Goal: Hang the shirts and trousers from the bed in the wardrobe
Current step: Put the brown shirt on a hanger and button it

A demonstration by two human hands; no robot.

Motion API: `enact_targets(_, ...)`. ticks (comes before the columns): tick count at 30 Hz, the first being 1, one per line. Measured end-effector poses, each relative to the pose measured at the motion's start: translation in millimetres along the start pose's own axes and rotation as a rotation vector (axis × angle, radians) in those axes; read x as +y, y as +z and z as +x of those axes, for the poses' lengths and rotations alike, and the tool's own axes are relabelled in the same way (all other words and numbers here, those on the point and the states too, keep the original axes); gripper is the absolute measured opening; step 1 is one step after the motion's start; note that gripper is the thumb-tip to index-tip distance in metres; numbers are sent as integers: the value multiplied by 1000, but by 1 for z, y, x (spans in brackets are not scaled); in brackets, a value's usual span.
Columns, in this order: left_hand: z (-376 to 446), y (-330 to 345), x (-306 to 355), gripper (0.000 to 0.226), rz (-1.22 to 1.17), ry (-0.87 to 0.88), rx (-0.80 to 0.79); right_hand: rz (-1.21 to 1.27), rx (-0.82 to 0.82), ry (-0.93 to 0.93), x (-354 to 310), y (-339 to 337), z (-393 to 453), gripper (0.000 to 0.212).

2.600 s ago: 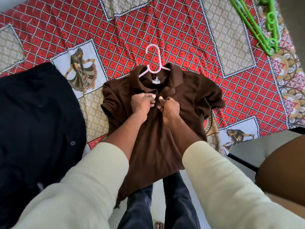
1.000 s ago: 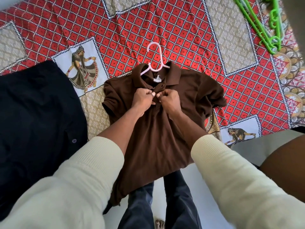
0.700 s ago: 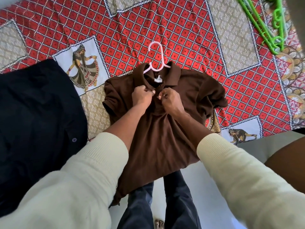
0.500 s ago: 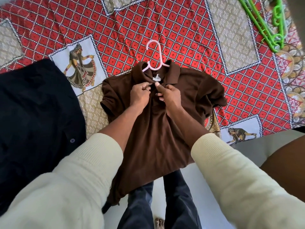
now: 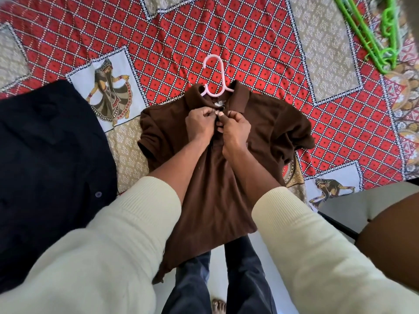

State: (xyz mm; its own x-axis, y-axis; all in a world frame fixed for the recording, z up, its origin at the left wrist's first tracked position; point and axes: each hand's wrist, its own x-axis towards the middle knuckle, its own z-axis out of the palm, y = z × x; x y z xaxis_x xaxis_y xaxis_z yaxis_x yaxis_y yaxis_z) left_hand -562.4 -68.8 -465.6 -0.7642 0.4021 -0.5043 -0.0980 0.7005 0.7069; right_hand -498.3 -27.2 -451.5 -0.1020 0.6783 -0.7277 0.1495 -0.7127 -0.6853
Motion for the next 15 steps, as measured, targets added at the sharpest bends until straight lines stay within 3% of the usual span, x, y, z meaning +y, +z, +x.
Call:
enact_targets(6,-11,-6,3,12,-44,91,81,-155,73,-78,3,-5,5,4)
enact_targets(11,-15,-11,12,12,-8,132,60,-57,-12,-7,-6,-1,-2,14)
enact_targets(15,-17,-16,16,14,65,139,59,-5,-46,18,-9,-4,-4,9)
